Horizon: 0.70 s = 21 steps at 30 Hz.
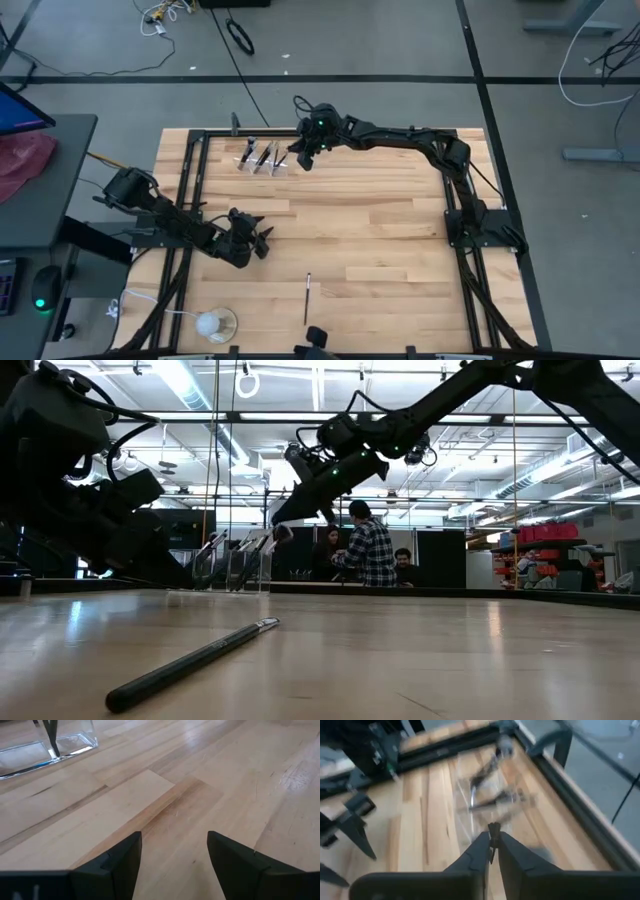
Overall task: Put items in baskets/containers
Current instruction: Put the lash brush into the right section of the transparent organizer, then put the eyeshadow brush into the middle section of the transparent organizer
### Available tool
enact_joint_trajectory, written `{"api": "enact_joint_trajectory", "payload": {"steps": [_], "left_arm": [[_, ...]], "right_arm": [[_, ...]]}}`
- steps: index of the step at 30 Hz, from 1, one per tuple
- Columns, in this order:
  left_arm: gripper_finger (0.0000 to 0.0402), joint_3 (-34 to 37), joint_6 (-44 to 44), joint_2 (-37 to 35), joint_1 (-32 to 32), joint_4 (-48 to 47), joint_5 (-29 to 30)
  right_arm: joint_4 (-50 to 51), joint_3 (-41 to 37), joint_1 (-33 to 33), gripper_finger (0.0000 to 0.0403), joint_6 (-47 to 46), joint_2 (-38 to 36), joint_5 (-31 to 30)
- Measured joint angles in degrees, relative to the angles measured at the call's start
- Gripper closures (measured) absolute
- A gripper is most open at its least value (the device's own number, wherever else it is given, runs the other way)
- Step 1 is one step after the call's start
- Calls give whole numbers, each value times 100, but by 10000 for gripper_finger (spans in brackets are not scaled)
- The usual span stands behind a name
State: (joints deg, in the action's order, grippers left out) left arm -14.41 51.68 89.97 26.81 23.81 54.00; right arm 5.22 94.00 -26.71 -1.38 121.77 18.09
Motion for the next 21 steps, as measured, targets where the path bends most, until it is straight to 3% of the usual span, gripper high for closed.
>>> {"api": "enact_joint_trajectory", "payload": {"steps": [9,16,21], "left_arm": [[170,0,2,0,0,0,0],[170,0,9,0,0,32,0],[170,0,5,2,0,126,0]], "right_arm": [[-237,-7,-40,309,-37,86,-14],[-576,-7,-47,257,-11,-49,-1060],[-464,-7,128,252,431,-455,-1189]]}}
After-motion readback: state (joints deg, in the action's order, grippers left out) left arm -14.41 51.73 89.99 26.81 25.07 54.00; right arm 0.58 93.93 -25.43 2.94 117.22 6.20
